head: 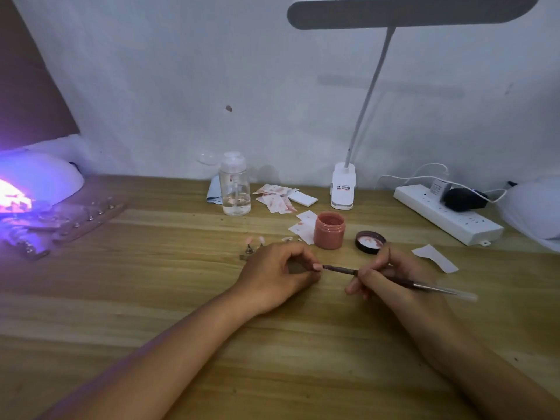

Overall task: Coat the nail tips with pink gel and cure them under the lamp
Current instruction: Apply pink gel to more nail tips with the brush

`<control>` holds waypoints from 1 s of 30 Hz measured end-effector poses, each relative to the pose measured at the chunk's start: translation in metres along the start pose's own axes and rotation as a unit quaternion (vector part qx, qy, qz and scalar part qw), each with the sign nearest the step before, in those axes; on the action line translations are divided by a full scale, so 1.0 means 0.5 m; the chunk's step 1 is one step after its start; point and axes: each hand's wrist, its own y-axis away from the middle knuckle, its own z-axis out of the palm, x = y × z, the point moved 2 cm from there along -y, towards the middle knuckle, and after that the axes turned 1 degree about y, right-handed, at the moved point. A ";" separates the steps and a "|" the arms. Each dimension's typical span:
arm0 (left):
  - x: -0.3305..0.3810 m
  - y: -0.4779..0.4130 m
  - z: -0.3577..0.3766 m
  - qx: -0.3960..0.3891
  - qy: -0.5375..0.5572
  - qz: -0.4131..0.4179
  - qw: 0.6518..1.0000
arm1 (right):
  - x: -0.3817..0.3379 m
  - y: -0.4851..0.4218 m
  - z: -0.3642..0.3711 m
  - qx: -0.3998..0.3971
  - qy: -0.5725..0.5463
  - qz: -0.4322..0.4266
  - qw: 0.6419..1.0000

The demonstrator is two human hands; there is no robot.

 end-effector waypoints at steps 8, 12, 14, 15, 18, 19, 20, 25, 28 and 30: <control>0.000 -0.001 0.002 -0.001 0.018 0.005 1.000 | -0.001 0.002 0.000 0.001 0.027 -0.009 1.000; -0.005 -0.002 0.004 0.000 0.022 -0.002 1.000 | -0.015 -0.003 -0.005 0.046 -0.026 -0.038 0.998; -0.006 -0.003 0.003 -0.002 0.022 -0.003 1.000 | -0.024 -0.018 -0.008 0.062 -0.032 -0.042 0.997; -0.006 -0.003 0.003 -0.003 0.019 -0.004 1.000 | -0.028 -0.031 -0.010 0.064 -0.027 -0.040 0.997; -0.006 -0.006 0.002 -0.006 0.010 -0.007 1.000 | -0.034 -0.090 -0.016 0.084 0.039 0.002 0.996; -0.006 -0.006 0.002 -0.006 0.011 -0.005 1.000 | -0.034 -0.113 -0.019 0.092 0.068 0.026 0.993; -0.006 -0.005 0.003 -0.006 0.013 -0.004 1.000 | -0.033 -0.136 -0.022 0.098 0.086 0.049 0.990; -0.009 -0.003 0.002 -0.010 0.031 0.002 0.999 | -0.009 -0.213 -0.013 0.090 0.148 0.091 0.981; -0.006 -0.003 0.001 -0.015 0.035 0.008 0.999 | 0.000 -0.227 -0.007 0.087 0.176 0.094 0.976; -0.003 -0.002 0.000 -0.019 0.036 0.012 0.999 | -0.003 -0.224 -0.006 0.093 0.182 0.090 0.975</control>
